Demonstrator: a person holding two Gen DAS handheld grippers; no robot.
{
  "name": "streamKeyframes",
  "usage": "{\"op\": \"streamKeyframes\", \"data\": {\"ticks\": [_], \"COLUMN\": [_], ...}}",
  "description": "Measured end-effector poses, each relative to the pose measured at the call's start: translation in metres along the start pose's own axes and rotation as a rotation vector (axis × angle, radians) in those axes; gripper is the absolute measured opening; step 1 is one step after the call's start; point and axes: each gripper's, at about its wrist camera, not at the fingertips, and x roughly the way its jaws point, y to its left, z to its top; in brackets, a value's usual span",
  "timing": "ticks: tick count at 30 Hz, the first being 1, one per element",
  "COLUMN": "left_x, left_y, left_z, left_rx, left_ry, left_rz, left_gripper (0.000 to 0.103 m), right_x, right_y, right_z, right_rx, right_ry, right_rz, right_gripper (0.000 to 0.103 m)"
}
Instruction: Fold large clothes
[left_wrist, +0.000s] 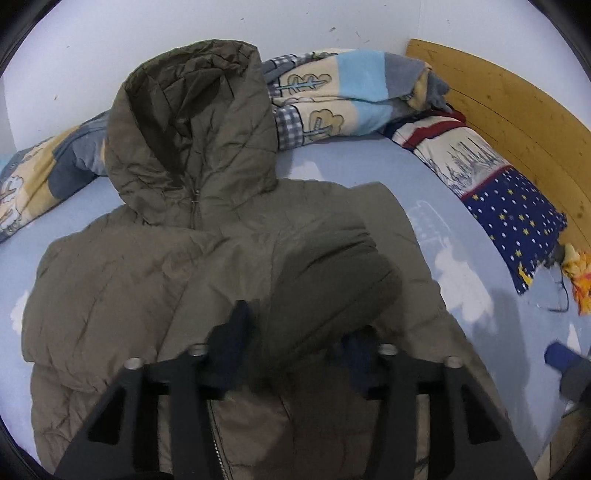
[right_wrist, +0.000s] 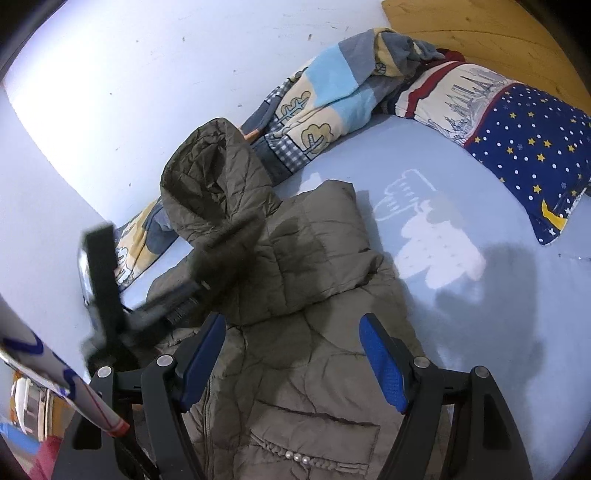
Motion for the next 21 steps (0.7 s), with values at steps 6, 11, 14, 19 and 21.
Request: {"op": "streamKeyframes", "data": {"ticks": [6,11,14,19,21], "left_x": [-0.058,-0.084,-0.082,-0.065,-0.053], "left_y": [0.029,0.097,0.149,0.208,0.222], "left_z": [-0.001,-0.003,-0.007,-0.021,-0.029], "left_rx": [0.002,-0.026,-0.095,-0.176,-0.182], "left_ry": [-0.114,-0.155,-0.133,-0.064,-0.035], "left_rz": [-0.060,0.085,0.165,0.234,0.254], "left_gripper": [0.061,0.065,0.065,0.065,0.065], "right_x": [0.007,0.020,0.031,0.057,0.070], "right_y": [-0.006,-0.003,0.006,0.028,0.043], "right_z": [0.003,0.003,0.004,0.005,0.005], "right_rx": [0.036,0.021,-0.028,-0.121,-0.175], "right_ry": [0.011,0.022,0.022,0.032,0.054], "right_rz": [-0.002,-0.007,-0.022,-0.049,-0.036], "right_gripper": [0.080,0.063,0.057,0.054,0.054]}}
